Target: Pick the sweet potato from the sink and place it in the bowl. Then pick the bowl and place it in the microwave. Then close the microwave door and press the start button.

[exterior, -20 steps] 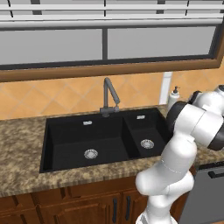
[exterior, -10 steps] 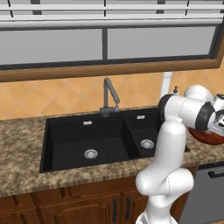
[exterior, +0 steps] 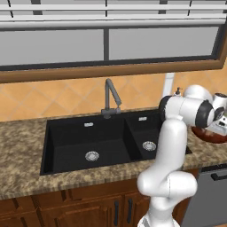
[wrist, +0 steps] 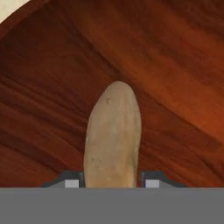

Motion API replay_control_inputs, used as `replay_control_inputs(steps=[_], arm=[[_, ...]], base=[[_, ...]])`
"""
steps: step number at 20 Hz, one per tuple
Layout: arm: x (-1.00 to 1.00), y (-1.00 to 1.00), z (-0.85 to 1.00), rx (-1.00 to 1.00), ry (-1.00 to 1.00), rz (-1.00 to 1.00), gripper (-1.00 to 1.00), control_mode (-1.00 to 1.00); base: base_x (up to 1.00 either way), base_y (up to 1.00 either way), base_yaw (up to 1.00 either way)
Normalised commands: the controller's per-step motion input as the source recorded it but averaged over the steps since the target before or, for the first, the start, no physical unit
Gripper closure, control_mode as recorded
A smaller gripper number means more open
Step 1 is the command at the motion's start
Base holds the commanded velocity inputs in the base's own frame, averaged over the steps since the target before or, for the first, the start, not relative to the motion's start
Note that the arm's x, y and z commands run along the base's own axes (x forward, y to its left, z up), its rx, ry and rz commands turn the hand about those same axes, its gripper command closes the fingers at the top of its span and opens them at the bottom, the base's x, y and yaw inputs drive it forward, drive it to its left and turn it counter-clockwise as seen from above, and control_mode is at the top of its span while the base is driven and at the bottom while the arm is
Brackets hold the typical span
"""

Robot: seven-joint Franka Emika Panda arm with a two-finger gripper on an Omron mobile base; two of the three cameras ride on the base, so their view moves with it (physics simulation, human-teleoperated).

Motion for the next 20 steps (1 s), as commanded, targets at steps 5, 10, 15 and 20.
replay_control_inputs(steps=[5, 10, 15, 20], arm=[[-0.18, 0.0, 0.07, 0.0, 0.02, 0.0, -1.0, -1.0], [-0.95, -0.05, 0.78, 0.0, -0.07, -0.01, -1.0, -1.0], [-0.68, -0.13, 0.26, 0.05, 0.0, -0.14, -1.0, -1.0], [-0.4, -0.12, -0.02, 0.21, 0.0, -0.13, -1.0, -1.0]], base=[[0.0, 0.0, 0.0], [0.0, 0.0, 0.0], [0.0, 0.0, 0.0], [0.0, 0.0, 0.0]])
